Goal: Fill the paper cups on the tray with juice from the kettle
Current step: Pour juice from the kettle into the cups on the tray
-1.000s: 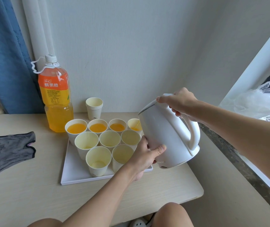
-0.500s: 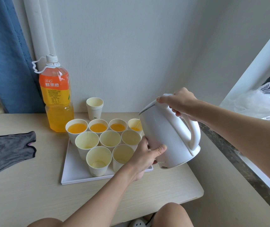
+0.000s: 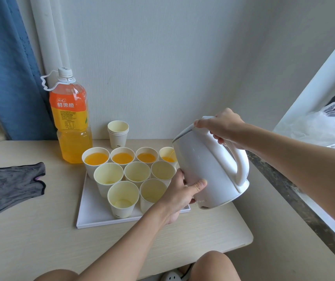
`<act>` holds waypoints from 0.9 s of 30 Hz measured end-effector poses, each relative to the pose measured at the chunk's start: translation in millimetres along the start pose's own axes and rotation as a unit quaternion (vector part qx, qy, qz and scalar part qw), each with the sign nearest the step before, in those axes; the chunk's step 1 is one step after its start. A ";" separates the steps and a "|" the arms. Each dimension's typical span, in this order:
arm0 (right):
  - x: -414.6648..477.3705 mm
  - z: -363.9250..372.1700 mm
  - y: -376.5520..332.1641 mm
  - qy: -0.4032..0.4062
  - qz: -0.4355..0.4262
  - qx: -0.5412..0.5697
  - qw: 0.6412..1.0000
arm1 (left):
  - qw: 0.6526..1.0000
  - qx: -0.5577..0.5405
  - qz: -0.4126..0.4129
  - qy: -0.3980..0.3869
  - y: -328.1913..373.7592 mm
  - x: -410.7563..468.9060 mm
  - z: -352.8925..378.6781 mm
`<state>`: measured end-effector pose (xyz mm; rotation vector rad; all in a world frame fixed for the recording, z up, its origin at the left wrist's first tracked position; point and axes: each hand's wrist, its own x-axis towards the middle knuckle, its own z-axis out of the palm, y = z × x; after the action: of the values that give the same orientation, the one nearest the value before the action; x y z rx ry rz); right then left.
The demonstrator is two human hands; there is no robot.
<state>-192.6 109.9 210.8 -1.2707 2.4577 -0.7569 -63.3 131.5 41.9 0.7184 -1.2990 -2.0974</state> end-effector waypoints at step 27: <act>0.4 0.7 -4.2 -0.003 0.002 -0.003 1.000 | 1.000 0.003 -0.002 -0.002 0.7 1.4 -1.8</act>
<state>-189.6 107.3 212.6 -1.2676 2.4593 -0.7438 -62.9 129.2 41.7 0.7194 -1.3067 -2.1002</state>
